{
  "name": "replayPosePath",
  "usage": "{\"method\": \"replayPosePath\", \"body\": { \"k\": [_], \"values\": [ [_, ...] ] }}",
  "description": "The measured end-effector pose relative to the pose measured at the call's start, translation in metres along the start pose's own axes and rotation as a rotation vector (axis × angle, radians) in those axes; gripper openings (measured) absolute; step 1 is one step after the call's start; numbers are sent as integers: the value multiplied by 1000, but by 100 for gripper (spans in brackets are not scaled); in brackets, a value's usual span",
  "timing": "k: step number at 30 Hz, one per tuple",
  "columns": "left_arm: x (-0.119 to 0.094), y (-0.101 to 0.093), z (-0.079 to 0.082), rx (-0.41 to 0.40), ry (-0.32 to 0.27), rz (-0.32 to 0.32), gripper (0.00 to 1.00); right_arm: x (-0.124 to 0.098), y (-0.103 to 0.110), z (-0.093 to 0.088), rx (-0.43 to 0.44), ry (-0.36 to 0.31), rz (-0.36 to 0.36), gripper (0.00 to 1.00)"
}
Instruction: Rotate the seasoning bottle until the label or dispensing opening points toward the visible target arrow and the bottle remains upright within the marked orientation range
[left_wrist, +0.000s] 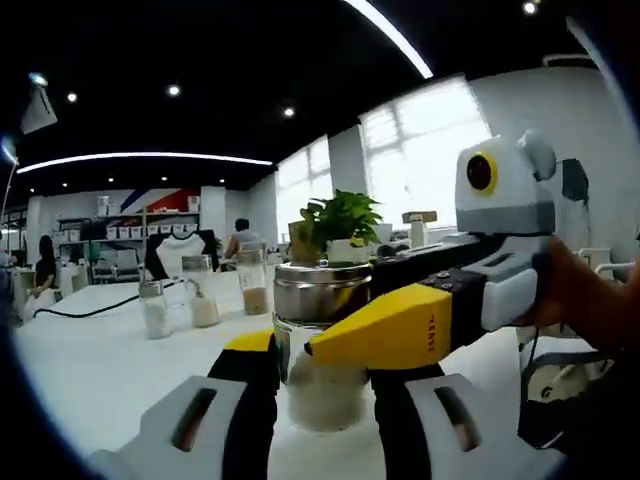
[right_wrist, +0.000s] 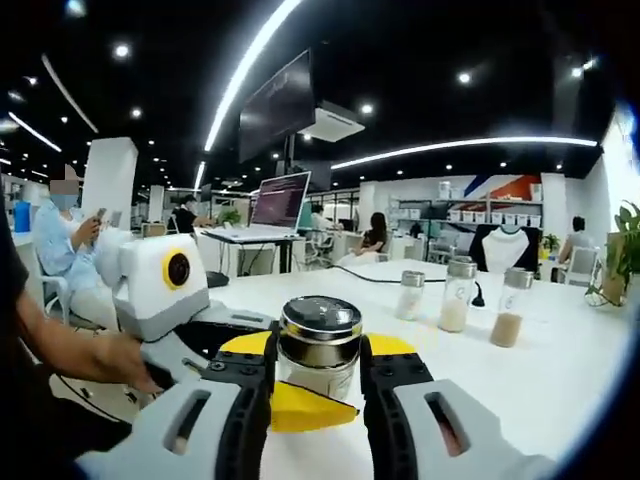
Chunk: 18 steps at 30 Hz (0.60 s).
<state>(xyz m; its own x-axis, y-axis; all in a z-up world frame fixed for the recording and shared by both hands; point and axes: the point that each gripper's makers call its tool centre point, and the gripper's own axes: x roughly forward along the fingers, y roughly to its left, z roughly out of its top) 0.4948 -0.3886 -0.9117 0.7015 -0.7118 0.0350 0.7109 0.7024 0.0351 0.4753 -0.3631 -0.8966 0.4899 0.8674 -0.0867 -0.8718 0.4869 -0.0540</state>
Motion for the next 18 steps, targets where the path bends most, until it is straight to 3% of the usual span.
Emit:
{"method": "replayPosePath", "body": {
  "k": [2,9,14,18],
  "values": [
    [-2,-3,2,16,4,-31,37,-2,3,1,-2,11,30,30],
    [-11,-30,7,13,21,-263,37,-10,20,5,29,17,178,31],
    [-18,-44,4,14,39,-360,37,-15,30,4,36,13,235,32],
    [-19,-46,2,27,47,-375,38,-17,33,2,53,14,227,32]
  ]
}}
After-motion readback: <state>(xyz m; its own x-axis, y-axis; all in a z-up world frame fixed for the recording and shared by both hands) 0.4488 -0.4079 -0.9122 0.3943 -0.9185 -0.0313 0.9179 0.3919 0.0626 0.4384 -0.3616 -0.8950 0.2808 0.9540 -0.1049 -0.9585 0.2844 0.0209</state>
